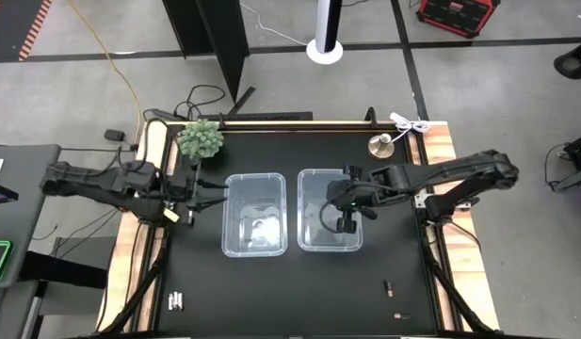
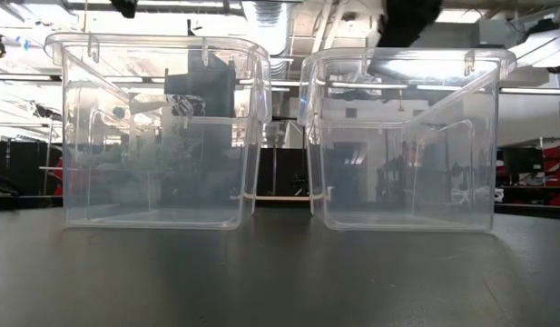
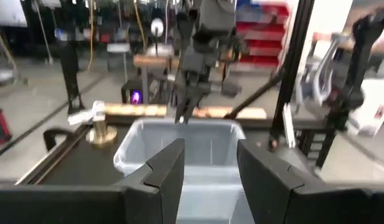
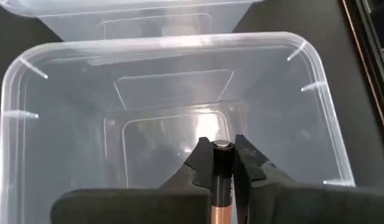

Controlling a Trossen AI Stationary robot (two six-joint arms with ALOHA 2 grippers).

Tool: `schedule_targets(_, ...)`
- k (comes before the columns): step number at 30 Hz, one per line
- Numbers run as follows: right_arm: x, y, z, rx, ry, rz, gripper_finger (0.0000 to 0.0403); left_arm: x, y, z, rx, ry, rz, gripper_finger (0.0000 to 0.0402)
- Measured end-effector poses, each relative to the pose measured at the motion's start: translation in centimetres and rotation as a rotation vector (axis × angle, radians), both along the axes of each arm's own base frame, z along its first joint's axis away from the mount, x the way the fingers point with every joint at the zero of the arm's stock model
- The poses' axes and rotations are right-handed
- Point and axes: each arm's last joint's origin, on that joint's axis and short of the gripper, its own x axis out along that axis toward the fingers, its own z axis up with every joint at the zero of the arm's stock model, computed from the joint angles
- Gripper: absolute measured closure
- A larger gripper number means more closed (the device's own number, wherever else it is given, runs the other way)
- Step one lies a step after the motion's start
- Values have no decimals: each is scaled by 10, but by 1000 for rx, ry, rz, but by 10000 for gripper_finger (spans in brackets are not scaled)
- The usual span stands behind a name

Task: Sort batteries
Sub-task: Put the right brown battery into the right transparent bin, then put the top brown battery into the right transparent bin

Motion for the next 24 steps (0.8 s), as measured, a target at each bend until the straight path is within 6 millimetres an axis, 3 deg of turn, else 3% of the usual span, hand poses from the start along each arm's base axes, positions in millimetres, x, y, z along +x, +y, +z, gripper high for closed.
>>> schedule_targets(7,-16,-1,-15,44,-22,-5,333,30,-13,24,54,256,44,258)
schedule_targets(13,-17,6,-16,42,-36,41,236,47,-34,35,89,382,88,258)
schedule_targets(18,-25,13,-7,42,-70,83,146,50,-50,40,67,395,92,258)
schedule_targets(24,-61,35,17,28,-171,109,122,38,-66,31,47,494,62,258)
